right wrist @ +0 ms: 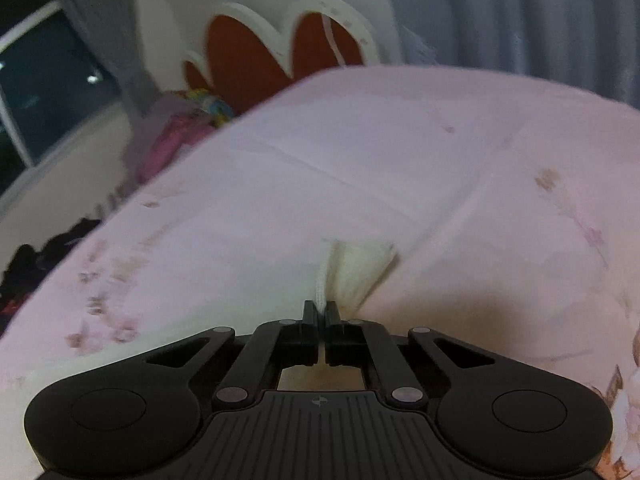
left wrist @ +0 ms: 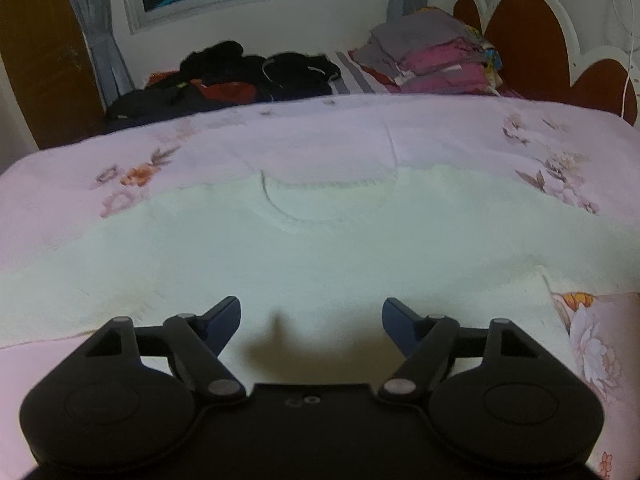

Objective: Fold small clothes

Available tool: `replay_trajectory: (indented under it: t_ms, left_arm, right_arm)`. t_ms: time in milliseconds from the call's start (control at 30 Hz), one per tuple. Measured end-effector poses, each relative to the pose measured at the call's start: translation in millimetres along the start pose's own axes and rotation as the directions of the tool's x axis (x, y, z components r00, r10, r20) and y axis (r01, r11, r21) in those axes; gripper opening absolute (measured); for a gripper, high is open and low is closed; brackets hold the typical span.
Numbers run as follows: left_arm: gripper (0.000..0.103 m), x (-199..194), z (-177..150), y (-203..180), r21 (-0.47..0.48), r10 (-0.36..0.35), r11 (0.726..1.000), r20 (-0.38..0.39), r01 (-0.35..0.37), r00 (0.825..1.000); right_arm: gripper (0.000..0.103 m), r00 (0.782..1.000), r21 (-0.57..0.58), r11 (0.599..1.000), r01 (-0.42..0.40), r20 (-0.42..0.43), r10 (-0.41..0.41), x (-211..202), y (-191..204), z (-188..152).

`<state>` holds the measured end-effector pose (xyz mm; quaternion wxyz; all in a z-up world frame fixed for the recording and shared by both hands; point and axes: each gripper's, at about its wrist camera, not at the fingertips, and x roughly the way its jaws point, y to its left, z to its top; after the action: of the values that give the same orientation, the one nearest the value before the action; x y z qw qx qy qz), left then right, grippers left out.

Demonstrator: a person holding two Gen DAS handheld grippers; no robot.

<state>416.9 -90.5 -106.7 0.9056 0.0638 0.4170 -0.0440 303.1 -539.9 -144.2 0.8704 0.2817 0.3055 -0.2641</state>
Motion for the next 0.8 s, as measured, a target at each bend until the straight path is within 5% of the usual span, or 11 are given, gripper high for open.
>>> replay_trajectory:
  t_ms: [233,467,800]
  left_arm:
    - [0.078,-17.5,5.3,39.0,-0.062,0.003,0.998,0.042,0.0,0.999]
    - [0.079,-28.4,-5.3,101.5,-0.126,0.037,0.992,0.053,-0.03,0.998]
    - [0.081,-32.7,-19.3,171.7,-0.213,0.047,0.976,0.042,-0.037,0.998]
  right_arm:
    - [0.002,0.975,-0.155,0.965,-0.214,0.033,0.221,-42.2,101.8,-9.4]
    - [0.002,0.892,-0.268,0.852,-0.449,-0.084,0.444,-69.2,239.5,-75.9]
    - [0.002,0.781,-0.328,0.719,-0.613,-0.393,0.486,-62.3,369.4,-216.7]
